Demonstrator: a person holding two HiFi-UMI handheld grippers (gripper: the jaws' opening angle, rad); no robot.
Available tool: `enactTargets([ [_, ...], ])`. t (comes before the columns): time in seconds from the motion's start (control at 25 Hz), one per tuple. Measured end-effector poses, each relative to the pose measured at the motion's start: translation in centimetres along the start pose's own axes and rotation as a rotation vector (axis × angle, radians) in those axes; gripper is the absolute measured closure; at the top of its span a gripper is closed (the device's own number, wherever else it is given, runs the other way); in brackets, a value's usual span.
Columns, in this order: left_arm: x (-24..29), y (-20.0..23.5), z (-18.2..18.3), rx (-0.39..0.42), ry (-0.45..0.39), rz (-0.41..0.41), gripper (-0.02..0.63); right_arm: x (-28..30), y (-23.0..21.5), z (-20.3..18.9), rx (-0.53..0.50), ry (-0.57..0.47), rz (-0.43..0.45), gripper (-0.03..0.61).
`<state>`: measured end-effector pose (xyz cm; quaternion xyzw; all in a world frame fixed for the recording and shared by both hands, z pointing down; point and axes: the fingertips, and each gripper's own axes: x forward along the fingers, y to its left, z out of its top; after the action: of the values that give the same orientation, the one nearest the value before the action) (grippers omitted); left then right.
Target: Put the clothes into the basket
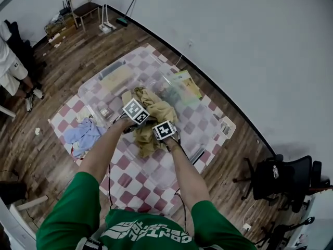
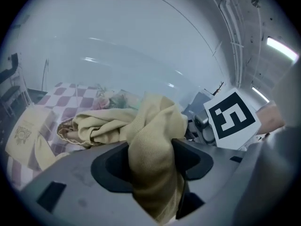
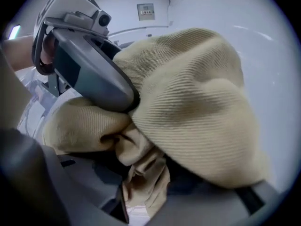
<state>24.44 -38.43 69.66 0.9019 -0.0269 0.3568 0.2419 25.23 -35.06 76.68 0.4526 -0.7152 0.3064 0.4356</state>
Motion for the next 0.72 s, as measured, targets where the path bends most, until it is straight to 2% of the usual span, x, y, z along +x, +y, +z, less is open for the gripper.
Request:
enactTargets([
  [0.12,1.4,0.4,-1.5,0.013,0.037,0.038,0.359,1.2,-0.1,-2.3,0.007,0.082,-0.007,0.367],
  [0.2,2.1,1.0,-2.3,0.012,0.059,0.058,0.359,2.3,0.8,-2.6,0.015,0.081,0.046,0.367],
  [0.36,2.7,1.9,-3.2,0.015,0.093,0.072,0.359,3.7,0.0,-3.1,-0.014,0.088,0.022,0.367],
  [0.56,2.2,2.3,-3.6,0.031,0.124,0.107,0.359,2.5,0.3,-2.8,0.020,0.086,0.042,0.365],
  [0.72,1.1,3.0,-4.3,0.058,0.165,0.166,0.359,1.0,0.2,-2.6,0.071,0.063,0.048,0.350],
])
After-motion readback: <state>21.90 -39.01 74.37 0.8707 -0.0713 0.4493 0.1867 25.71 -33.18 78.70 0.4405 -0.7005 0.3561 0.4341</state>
